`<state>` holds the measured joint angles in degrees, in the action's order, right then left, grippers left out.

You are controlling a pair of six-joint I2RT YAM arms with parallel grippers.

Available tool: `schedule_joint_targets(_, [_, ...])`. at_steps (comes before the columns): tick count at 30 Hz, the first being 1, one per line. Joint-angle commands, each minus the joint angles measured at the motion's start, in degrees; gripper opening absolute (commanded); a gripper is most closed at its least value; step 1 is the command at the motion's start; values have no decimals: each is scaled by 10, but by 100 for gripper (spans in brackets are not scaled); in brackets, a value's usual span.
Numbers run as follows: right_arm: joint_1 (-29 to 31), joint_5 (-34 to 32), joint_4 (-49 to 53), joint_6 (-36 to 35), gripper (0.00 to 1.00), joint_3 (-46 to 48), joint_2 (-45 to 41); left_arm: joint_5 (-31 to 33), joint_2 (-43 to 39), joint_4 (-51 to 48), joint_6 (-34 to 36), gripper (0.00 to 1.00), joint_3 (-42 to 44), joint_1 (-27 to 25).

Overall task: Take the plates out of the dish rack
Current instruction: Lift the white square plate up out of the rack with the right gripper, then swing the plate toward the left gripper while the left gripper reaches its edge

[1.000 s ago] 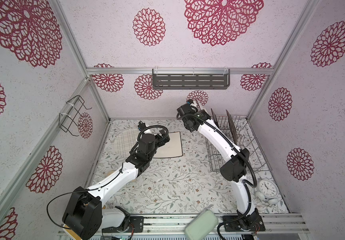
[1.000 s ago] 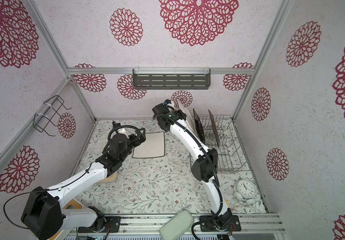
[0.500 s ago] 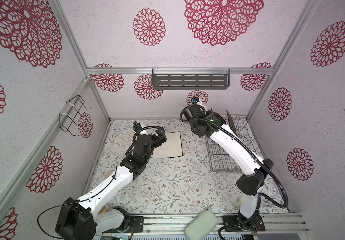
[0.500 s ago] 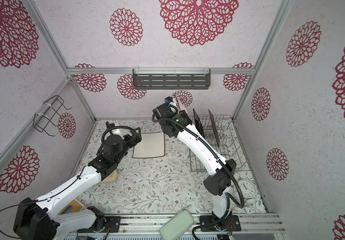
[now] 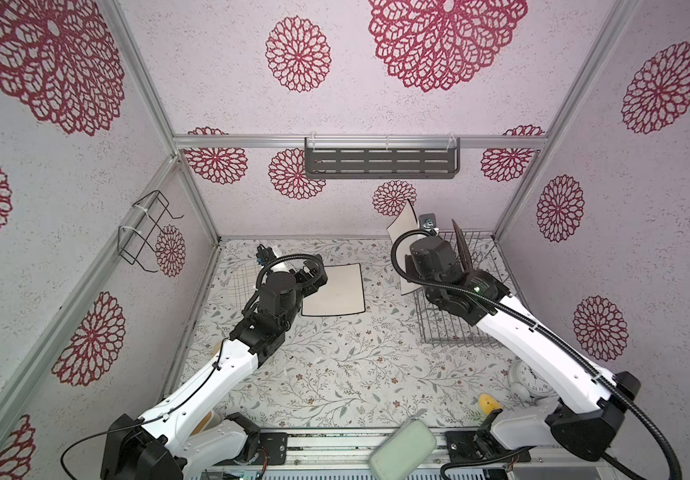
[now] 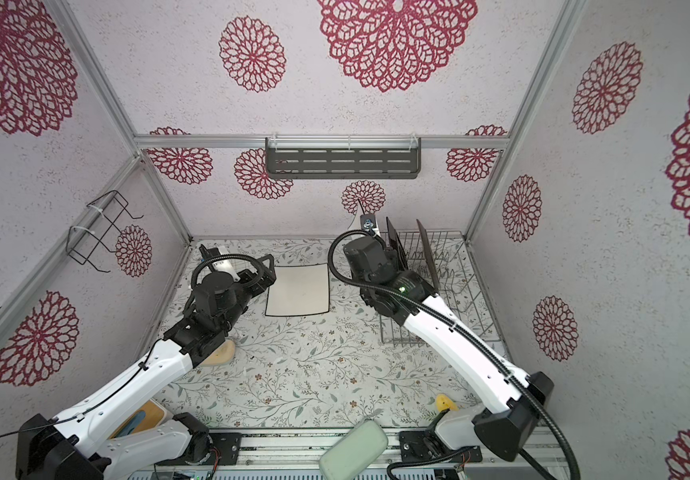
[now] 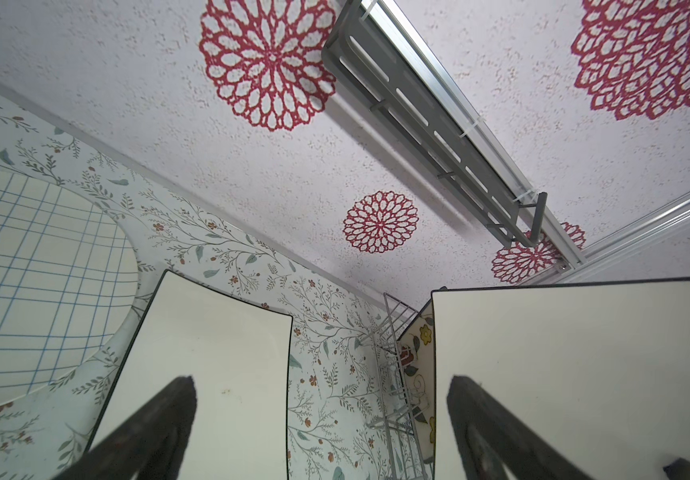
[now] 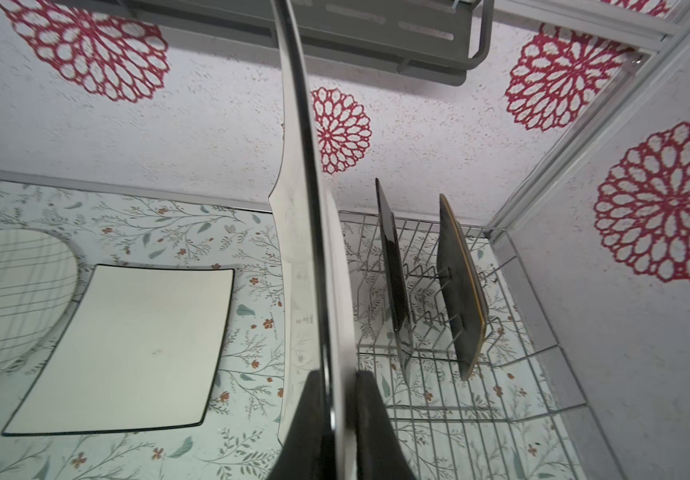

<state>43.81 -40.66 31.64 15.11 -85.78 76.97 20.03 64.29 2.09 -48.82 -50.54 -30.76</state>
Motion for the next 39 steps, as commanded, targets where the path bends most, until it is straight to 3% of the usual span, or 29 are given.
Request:
schedule_joint_targets(1, [-3,24,-227,75,0,37,-72,3,-11,-6,-4,99,-17,-10])
schedule_joint_targets(8, [-5,68,-411,159,0,186,-146,15,-15,-2,-7,98,-21,-25])
schedule_joint_targets(19, [-6,48,-770,296,0,404,-179,14,-13,46,-51,98,5,-48])
schedule_joint_targets(30, [-6,26,-955,350,0,466,-137,-75,31,177,-156,98,60,-50])
schedule_joint_targets(39, [-6,40,-1029,395,0,478,-91,-150,137,336,-226,96,47,-72])
